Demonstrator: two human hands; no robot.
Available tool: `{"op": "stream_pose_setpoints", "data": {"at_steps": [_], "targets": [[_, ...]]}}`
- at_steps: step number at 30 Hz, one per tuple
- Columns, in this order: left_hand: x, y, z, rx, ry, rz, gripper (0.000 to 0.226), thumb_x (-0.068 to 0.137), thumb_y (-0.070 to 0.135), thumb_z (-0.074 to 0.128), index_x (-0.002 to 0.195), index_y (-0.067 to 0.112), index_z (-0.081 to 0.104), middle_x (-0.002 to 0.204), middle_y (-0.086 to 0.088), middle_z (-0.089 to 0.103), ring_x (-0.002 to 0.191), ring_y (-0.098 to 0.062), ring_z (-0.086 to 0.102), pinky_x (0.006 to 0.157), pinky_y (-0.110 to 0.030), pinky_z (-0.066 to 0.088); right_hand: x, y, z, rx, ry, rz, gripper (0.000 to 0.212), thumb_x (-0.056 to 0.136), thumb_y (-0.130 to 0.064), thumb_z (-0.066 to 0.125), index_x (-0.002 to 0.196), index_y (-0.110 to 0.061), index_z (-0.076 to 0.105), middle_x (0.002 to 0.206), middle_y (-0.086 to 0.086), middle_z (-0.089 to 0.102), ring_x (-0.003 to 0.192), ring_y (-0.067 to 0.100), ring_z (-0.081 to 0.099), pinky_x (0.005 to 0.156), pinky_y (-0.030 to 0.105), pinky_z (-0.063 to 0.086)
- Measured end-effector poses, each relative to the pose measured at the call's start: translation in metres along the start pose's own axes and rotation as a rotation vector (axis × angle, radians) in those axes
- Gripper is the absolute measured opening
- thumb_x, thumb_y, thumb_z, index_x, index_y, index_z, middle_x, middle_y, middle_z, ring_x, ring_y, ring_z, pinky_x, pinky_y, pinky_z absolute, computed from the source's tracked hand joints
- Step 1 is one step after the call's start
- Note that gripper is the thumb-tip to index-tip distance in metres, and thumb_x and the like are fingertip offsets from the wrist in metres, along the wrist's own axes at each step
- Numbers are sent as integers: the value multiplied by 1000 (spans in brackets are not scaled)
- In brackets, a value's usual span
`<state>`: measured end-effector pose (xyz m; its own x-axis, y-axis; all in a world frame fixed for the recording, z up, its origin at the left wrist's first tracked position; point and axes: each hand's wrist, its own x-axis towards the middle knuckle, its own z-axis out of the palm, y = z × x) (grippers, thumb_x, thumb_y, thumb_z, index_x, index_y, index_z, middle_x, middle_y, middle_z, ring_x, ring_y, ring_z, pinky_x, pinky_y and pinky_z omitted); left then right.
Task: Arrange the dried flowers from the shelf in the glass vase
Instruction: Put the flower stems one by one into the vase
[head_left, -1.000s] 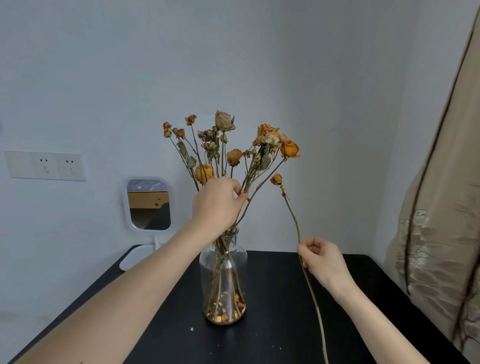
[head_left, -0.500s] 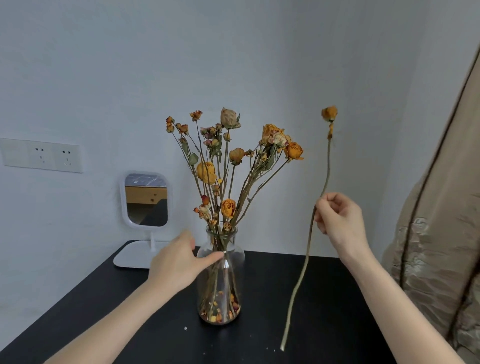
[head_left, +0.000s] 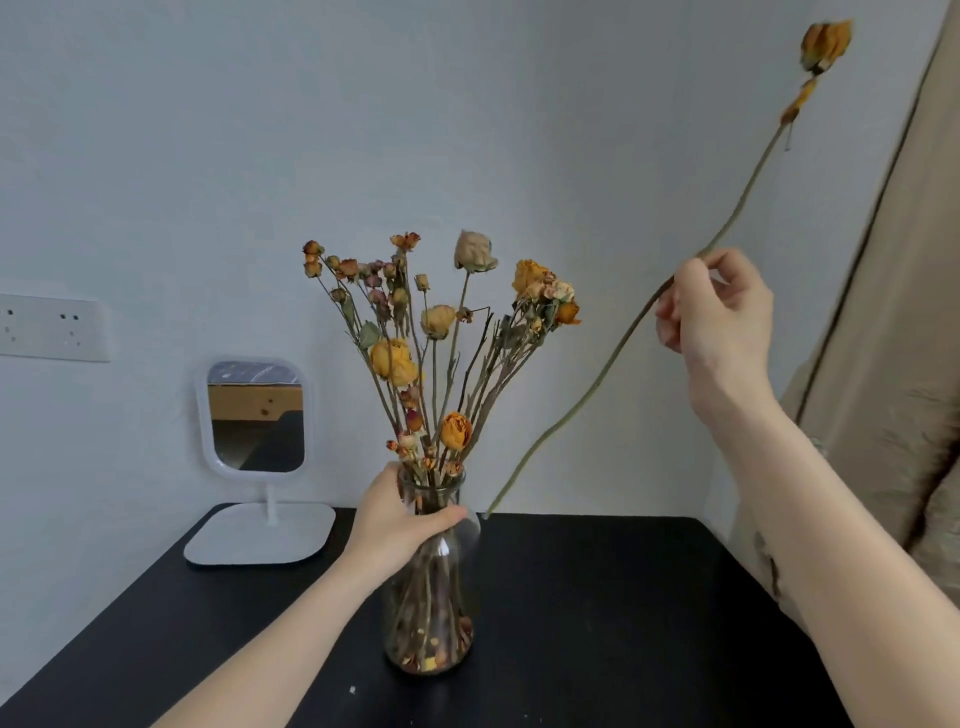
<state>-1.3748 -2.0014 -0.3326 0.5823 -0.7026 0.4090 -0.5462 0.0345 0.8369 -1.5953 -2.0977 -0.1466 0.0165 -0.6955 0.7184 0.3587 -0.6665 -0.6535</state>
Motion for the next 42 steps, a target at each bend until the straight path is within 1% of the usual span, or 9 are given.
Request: {"op": "stream_pose_setpoints", "data": {"at_steps": [3, 10, 19, 21, 26, 31, 37, 40, 42], "targets": [[1, -3, 6, 74, 48, 25, 54, 61, 48, 79, 105, 27, 56, 100, 11, 59, 98, -6, 54, 84, -23, 44, 0, -5, 8, 35, 14, -54, 18, 80, -8, 41, 66, -19, 38, 38, -12, 47, 37, 7, 39, 38, 16, 30], [0, -6, 11, 151, 128, 0, 72, 55, 65, 71, 112, 22, 56, 107, 3, 59, 107, -16, 53, 92, -42, 49, -2, -4, 17, 38, 38, -102, 19, 81, -8, 41, 67, -20, 38, 40, -12, 46, 41, 9, 41, 39, 17, 31], [0, -9, 13, 187, 144, -9, 73, 60, 66, 69, 116, 21, 53, 110, 3, 57, 112, -16, 48, 95, -40, 46, 9, -21, 20, 54, 112, -198, 15, 77, -14, 41, 65, -21, 35, 42, -13, 40, 42, 9, 38, 44, 22, 29], [0, -8, 13, 194, 147, -6, 72, 61, 65, 69, 117, 22, 52, 111, 3, 56, 112, -16, 48, 94, -37, 45, 14, -28, 22, 96, 130, -222, 17, 79, -11, 42, 66, -19, 35, 45, -9, 38, 41, 8, 38, 42, 21, 28], [-1, -8, 14, 198, 141, -20, 72, 61, 64, 70, 117, 22, 52, 112, 3, 56, 111, -16, 49, 94, -39, 47, 30, -46, 34, 166, 148, -270, 18, 80, -11, 43, 66, -18, 34, 47, -4, 36, 39, 8, 37, 41, 20, 28], [-1, -8, 13, 197, 148, -28, 75, 61, 64, 70, 119, 21, 50, 113, 2, 56, 113, -16, 48, 95, -39, 46, 32, -38, 59, -21, 10, -151, 18, 79, -12, 47, 64, -20, 40, 45, -5, 49, 36, 9, 44, 43, 21, 34], [-3, -6, 13, 197, 150, -33, 79, 61, 65, 70, 123, 21, 49, 118, 2, 54, 115, -16, 47, 96, -38, 46, 13, -17, 75, -248, -318, 43, 13, 82, -8, 53, 70, -14, 54, 53, 3, 62, 36, 13, 56, 38, 21, 40], [-3, -6, 13, 195, 150, -36, 78, 61, 64, 70, 122, 21, 49, 117, 2, 54, 114, -16, 47, 95, -37, 46, 5, -12, 80, -384, -435, 96, 12, 84, -13, 55, 73, -15, 59, 44, -2, 59, 28, 8, 47, 34, 15, 34], [-2, -5, 13, 191, 144, -42, 77, 61, 64, 70, 121, 21, 50, 115, 2, 55, 114, -16, 47, 95, -39, 46, 1, -9, 82, -461, -492, 121, 8, 86, -15, 57, 82, -14, 63, 42, -2, 54, 24, 5, 38, 31, 12, 30]]}}
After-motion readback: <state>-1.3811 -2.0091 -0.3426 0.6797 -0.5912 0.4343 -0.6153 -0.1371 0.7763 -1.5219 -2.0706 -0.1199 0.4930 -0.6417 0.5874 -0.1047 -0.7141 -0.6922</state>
